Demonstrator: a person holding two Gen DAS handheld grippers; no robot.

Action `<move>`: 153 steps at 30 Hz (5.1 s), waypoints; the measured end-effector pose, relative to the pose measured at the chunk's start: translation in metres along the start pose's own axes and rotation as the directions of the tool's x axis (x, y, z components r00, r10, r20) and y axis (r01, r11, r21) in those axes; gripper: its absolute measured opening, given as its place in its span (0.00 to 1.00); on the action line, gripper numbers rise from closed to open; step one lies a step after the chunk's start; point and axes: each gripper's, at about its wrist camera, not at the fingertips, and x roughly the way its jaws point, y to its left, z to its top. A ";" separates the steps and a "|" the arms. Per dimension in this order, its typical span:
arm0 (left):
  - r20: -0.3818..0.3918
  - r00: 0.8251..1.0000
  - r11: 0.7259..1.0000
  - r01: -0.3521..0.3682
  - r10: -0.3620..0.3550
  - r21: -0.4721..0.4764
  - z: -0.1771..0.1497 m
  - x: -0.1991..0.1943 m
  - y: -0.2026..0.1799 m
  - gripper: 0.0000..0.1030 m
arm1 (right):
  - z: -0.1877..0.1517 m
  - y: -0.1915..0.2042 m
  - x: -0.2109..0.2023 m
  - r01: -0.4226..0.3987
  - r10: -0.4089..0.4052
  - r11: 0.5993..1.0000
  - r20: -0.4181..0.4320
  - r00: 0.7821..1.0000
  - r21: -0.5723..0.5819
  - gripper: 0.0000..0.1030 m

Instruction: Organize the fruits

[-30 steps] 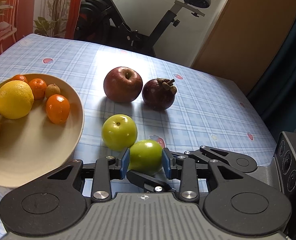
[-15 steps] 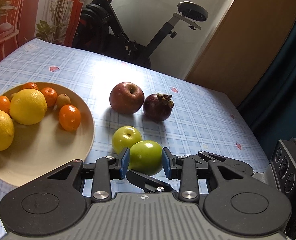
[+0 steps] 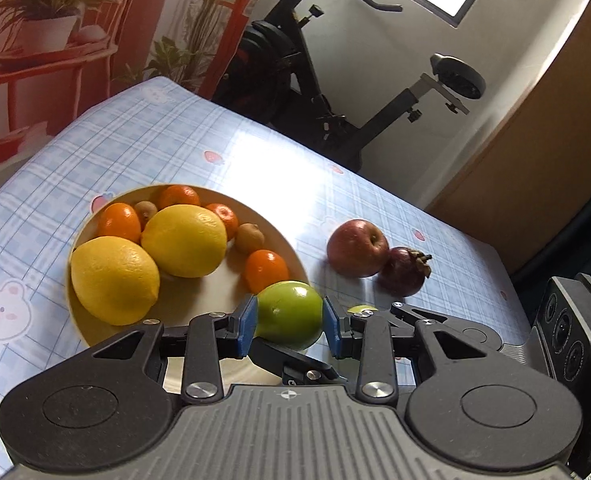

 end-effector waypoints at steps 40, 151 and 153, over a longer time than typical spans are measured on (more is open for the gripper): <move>-0.014 0.997 0.989 -0.071 0.070 -0.128 0.013 0.023 0.038 0.34 | -0.010 -0.017 -0.035 0.120 -0.125 0.990 0.055 0.991 0.080 0.51; -0.157 0.975 0.986 -0.147 0.158 0.079 0.020 0.009 0.035 0.30 | -0.009 -0.009 0.012 -0.179 0.174 0.964 0.046 0.984 0.196 0.36; -0.155 0.975 0.986 -0.148 0.159 0.078 0.020 0.009 0.035 0.30 | -0.009 -0.007 0.012 -0.168 0.165 0.967 0.032 0.986 0.191 0.30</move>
